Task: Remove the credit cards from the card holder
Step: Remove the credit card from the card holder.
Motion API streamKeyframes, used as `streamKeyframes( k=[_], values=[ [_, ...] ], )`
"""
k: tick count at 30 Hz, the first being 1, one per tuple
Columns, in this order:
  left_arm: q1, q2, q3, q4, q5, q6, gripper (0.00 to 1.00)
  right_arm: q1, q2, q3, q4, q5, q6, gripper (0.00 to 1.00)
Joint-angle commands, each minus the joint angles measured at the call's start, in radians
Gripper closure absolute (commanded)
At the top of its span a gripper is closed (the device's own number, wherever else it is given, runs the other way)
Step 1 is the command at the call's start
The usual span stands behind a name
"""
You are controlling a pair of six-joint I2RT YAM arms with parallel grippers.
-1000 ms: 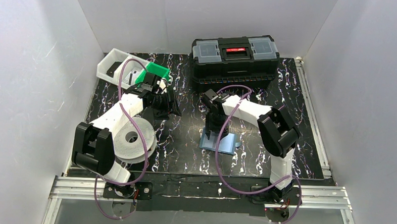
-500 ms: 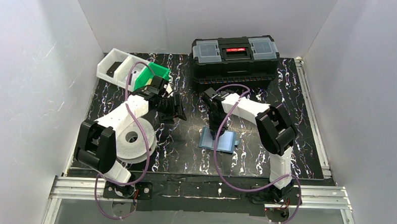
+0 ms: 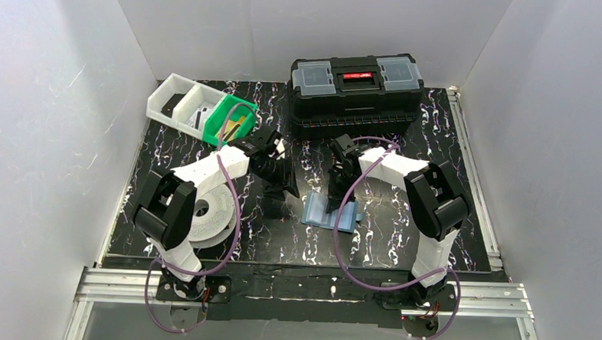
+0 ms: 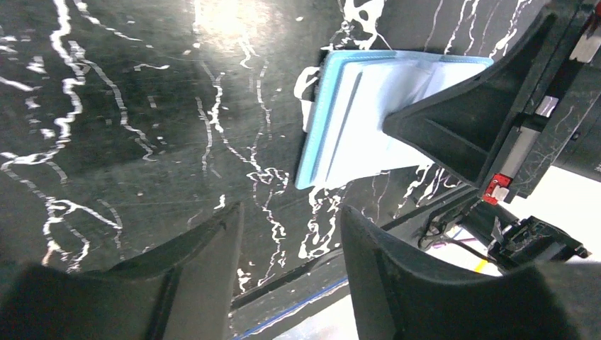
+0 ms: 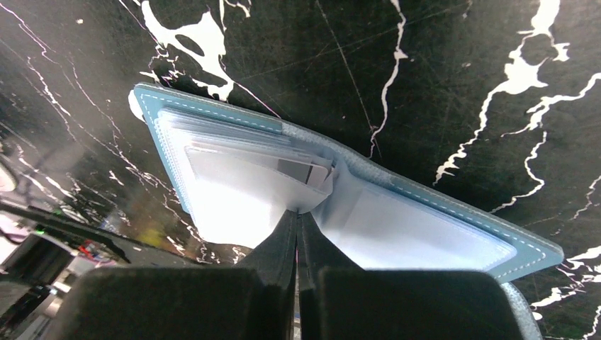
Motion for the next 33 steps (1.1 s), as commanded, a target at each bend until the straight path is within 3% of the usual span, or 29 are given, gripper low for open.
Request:
streamKeyframes(
  k=[1,13,29,33],
  values=[
    [-0.041,0.023,0.057,0.017,0.058,-0.024,0.53,-0.012,0.03,-0.08,0.038,-0.015,-0.005,0.99],
    [-0.12,0.179,0.113,0.085,0.137,-0.054,0.73,-0.036,0.007,-0.114,0.091,-0.063,-0.036,0.99],
    [-0.162,0.27,0.146,0.093,0.143,-0.057,0.8,-0.069,-0.05,-0.179,0.166,-0.114,-0.037,0.99],
    [-0.166,0.276,0.146,0.109,0.152,-0.077,0.86,-0.078,-0.073,-0.187,0.181,-0.126,-0.036,0.96]
  ],
)
